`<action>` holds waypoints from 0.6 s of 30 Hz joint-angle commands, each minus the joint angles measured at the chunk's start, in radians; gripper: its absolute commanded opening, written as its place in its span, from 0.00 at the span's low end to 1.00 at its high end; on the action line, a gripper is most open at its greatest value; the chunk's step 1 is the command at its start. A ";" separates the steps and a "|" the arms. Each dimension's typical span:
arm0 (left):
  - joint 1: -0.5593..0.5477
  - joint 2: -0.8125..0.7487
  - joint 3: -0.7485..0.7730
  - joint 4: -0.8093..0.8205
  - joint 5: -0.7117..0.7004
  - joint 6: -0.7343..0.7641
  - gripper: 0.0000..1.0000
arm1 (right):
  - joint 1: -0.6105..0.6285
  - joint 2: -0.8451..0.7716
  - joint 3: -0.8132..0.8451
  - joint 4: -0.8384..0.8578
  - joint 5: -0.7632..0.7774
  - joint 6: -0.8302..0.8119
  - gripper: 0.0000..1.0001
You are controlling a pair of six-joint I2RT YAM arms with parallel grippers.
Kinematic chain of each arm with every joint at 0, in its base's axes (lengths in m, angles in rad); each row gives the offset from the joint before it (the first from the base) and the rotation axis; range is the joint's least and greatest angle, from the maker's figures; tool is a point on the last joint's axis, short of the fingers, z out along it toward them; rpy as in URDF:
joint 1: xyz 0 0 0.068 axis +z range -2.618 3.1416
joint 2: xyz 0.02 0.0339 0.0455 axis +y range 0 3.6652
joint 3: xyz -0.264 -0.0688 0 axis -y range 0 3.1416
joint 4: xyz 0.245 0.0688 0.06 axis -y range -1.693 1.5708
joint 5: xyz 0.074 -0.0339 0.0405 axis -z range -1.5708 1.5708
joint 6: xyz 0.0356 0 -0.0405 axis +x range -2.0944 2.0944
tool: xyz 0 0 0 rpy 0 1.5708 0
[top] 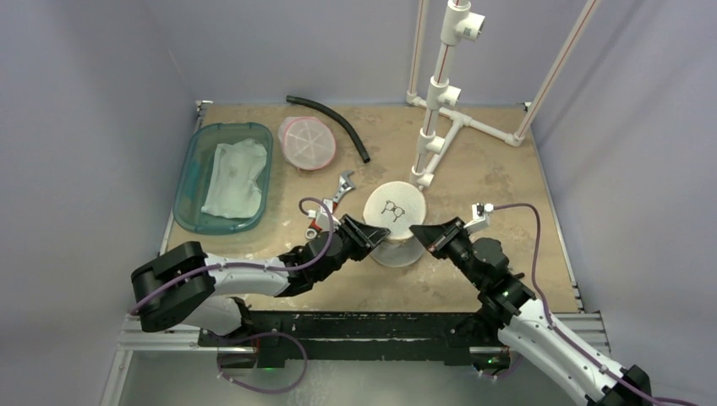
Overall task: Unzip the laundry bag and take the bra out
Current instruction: Unzip the laundry bag at the center of the board.
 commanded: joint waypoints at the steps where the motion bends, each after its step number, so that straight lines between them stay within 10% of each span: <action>1: 0.018 0.025 0.044 0.047 0.023 0.028 0.26 | 0.003 -0.016 0.069 -0.016 -0.030 -0.091 0.00; 3: 0.029 0.020 0.039 0.043 0.034 0.031 0.17 | 0.002 -0.016 0.097 -0.056 -0.039 -0.157 0.00; 11: 0.064 -0.076 0.049 -0.062 0.018 0.060 0.00 | 0.003 -0.054 0.182 -0.201 -0.069 -0.378 0.54; 18: 0.080 -0.168 0.085 -0.266 -0.017 -0.019 0.00 | 0.001 0.006 0.226 -0.177 -0.280 -0.569 0.51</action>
